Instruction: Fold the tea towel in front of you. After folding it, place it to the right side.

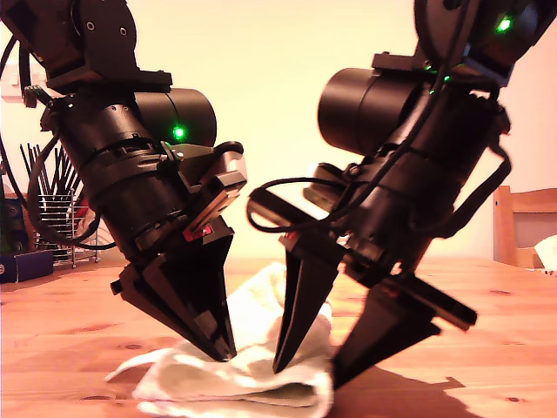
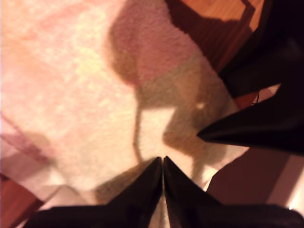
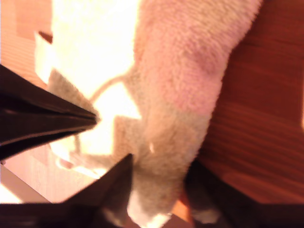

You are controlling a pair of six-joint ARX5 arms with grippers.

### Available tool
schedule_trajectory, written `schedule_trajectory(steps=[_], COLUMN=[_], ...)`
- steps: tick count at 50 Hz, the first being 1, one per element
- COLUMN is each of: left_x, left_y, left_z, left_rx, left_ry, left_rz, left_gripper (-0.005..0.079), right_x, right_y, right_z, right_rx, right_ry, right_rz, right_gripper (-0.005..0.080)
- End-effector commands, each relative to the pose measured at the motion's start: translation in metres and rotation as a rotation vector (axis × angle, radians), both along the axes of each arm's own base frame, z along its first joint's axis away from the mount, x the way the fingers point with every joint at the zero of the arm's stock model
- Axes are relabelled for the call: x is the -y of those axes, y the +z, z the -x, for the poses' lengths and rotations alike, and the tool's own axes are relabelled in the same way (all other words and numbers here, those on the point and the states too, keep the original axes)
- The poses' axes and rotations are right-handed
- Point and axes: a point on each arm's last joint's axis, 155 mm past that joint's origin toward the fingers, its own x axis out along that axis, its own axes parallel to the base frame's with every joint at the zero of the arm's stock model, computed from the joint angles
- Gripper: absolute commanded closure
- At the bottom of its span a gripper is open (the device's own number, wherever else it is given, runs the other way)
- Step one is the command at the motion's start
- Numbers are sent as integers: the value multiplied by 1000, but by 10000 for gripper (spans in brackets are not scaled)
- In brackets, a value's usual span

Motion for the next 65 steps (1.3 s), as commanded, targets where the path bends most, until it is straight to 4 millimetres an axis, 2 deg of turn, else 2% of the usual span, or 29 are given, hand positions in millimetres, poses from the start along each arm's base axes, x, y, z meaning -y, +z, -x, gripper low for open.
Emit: schedule_trajectory(steps=[1,7,8,15,22,30,40,46,56,65], left_x=[-9,-19,-20,-27,-27,-22,-17,-14,1,6], left_y=[-14,-15,-15,-14,-13,-11,-8,-6,-7,-31], left_z=[2,-8,-9,-19,-26,-32,-40,-44,-35,-16], left_rx=[-25,-19,-19,-12,5,35,77,94,98,51], left_ry=[13,47,53,85,97,94,84,83,41,1], left_rz=[-31,-44,-44,-38,-26,-5,20,36,56,29], left_gripper=[764,764,764,764,764,764,764,764,764,764], right_x=[14,19,20,20,11,-1,-3,-6,-6,-1], right_y=[-31,-38,-39,-44,-38,-24,4,23,48,59], right_z=[18,24,25,44,64,76,90,87,74,60], right_rx=[-63,-48,-48,-90,-146,-182,-211,-187,-160,-139], right_ry=[5,14,16,51,108,145,178,170,118,63], right_rz=[83,124,130,132,88,20,-44,-87,-156,-184], right_gripper=[550,758,768,763,763,763,763,763,763,763])
